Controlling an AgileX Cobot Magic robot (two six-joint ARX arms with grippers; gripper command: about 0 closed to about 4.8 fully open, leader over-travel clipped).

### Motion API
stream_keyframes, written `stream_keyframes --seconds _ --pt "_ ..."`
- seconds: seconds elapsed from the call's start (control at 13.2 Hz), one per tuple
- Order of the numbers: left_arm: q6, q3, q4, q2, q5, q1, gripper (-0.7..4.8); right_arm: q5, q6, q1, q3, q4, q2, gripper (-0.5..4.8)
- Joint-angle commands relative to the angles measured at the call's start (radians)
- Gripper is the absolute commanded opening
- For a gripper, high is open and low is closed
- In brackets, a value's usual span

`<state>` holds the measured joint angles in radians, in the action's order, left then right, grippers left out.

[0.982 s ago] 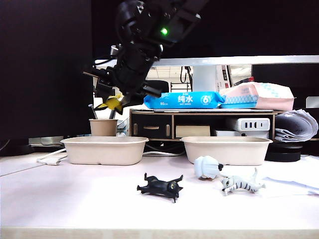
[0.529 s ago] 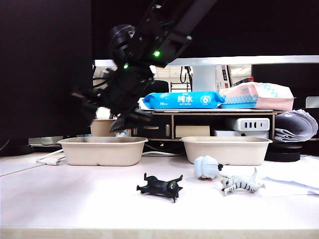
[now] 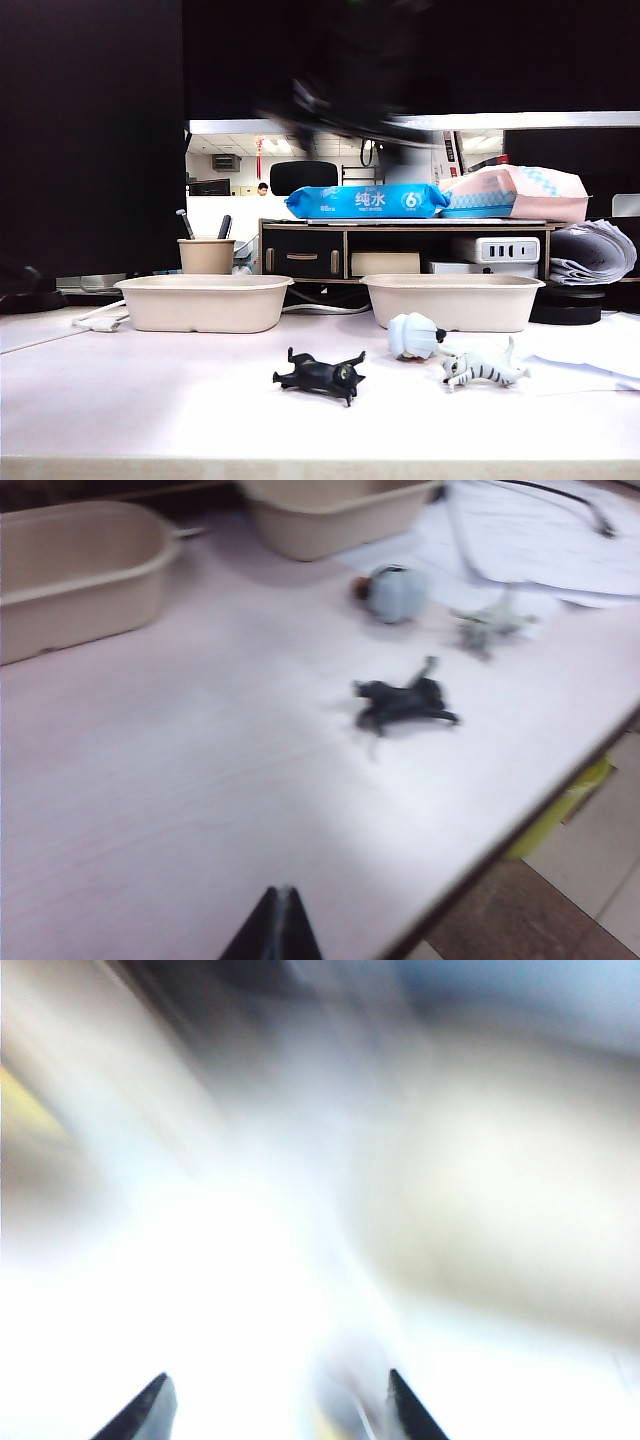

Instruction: Put the dolls with similar sizes into the same paper box, while dolls with different sizes go into separate paper boxes.

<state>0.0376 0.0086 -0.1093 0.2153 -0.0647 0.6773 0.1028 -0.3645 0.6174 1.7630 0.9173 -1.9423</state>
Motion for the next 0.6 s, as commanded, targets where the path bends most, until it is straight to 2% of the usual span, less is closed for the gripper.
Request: stream_keyframes --seconds 0.08,0.23,0.6 --pt "-0.003 0.001 0.010 -0.001 -0.001 0.100 -0.05 0.028 0.006 -0.014 -0.007 0.320 0.003 2.71" --pt "-0.003 0.001 0.012 0.003 -0.003 0.154 -0.05 0.029 -0.023 -0.011 -0.007 0.299 0.002 2.71" --pt "-0.003 0.001 0.013 0.087 -0.003 0.150 -0.05 0.054 -0.138 0.029 -0.032 0.230 -0.036 2.71"
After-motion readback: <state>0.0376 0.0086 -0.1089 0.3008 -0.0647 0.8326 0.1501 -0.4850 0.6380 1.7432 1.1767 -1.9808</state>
